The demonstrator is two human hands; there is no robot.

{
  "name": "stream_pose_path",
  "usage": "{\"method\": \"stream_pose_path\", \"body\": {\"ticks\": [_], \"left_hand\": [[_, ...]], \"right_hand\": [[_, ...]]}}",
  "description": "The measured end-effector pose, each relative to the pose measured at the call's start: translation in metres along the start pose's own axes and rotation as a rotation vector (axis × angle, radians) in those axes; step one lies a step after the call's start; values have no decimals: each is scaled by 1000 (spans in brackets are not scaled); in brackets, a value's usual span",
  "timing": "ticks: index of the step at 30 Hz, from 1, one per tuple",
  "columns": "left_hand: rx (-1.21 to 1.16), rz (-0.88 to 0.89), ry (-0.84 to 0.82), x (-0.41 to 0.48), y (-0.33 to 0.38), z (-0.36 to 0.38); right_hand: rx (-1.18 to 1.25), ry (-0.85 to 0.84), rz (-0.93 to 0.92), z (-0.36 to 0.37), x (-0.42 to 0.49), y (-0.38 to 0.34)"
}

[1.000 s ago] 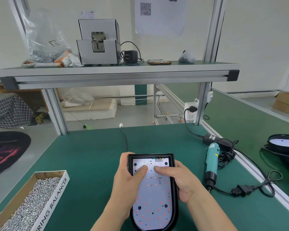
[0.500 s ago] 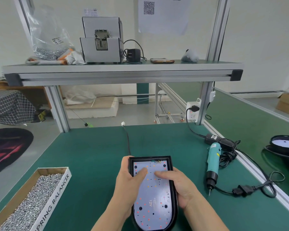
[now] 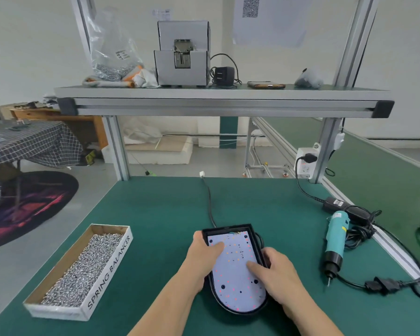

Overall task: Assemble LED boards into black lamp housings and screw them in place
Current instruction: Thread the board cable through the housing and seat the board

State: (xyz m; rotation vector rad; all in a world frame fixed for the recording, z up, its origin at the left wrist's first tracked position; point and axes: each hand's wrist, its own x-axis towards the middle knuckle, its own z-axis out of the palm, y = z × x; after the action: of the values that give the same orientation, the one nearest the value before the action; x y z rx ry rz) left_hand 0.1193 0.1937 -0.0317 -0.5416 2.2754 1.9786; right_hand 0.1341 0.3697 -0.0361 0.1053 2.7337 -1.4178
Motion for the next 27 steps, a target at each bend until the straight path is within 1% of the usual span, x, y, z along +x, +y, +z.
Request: {"method": "stream_pose_path", "body": {"ticks": [2,3,5,7,8,10,11,12,14,16,17,21,24,27], "left_hand": [[174,5,-20,-2,4,-9],[269,21,9,-3,5,-17],[425,109,151,-6,10,-47],[544,229,337,-9,15,-90],[624,254,435,-9,16,-116],[785,207,601,-11,17,-167],[858,144,641,-12,16,-188],[938,65,635,-12,14,-205],[1112,-63,482,-13,6,-224],[1204,-75,325,-11,-7,-228],[1211,-50,300,-10,-13,-228],[1179,77,384,-5,-23,-226],[1110,119,457,-3,-30,-227],[1108,145,507,-3,-32,-230]], "right_hand": [[25,-4,34,0,2,2],[44,-13,47,0,2,3],[71,-29,59,-1,4,6],[85,-43,66,-1,5,8],[87,-49,67,-1,5,8],[66,-54,51,0,6,8],[46,-52,38,0,7,9],[25,-49,29,0,8,8],[-3,-50,20,-1,9,8],[-7,-58,13,-2,10,8],[-6,-64,8,-2,10,8],[4,-70,19,-1,11,7],[8,-70,27,-1,11,8],[7,-76,26,-2,9,7]]}}
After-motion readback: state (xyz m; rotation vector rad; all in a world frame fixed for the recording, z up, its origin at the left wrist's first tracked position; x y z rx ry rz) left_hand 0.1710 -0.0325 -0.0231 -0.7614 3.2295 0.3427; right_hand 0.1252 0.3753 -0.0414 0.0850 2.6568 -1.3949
